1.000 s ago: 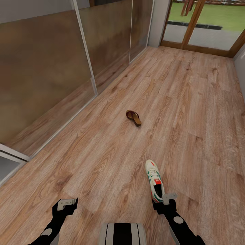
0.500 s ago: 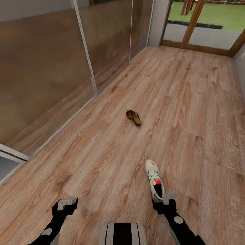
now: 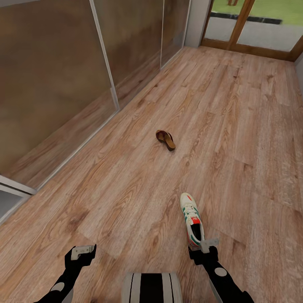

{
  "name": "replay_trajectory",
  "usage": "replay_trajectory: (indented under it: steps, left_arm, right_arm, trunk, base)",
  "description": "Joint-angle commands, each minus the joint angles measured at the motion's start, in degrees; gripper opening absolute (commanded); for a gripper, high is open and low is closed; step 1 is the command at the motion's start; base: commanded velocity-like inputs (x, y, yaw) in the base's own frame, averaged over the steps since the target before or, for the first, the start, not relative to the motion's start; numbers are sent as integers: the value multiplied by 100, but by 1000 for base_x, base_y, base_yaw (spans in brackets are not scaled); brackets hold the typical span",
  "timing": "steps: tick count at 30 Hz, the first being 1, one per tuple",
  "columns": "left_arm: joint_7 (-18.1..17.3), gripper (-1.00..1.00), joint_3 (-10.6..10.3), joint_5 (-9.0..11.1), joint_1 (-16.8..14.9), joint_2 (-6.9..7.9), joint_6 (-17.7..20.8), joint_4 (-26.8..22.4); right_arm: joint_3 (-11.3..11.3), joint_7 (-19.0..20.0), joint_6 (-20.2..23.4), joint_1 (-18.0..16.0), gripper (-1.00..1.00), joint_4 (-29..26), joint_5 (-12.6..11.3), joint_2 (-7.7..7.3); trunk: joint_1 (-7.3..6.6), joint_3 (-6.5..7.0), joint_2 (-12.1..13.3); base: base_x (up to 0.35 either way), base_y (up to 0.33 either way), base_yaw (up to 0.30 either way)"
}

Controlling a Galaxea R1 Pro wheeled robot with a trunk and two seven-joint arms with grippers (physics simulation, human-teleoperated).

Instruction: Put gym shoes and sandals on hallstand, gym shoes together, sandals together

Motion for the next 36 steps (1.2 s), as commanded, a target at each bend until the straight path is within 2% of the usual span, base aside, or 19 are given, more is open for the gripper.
replay_trajectory:
  steps: [1, 36]
  left_arm:
    - [-27, 100, 7, 39, -2, -1, -15, 5]
    - [-23, 100, 7, 31, -2, 0, -15, 13]
  right_arm:
    - [-4, -2, -12, -1, 100, 2, 45, 1]
    - [-4, -2, -12, -1, 100, -5, 46, -1]
  trunk:
    - [-1, -3, -1]
    - [-1, -3, -1]
  base:
    - [0, 0, 0]
    - [38, -5, 0]
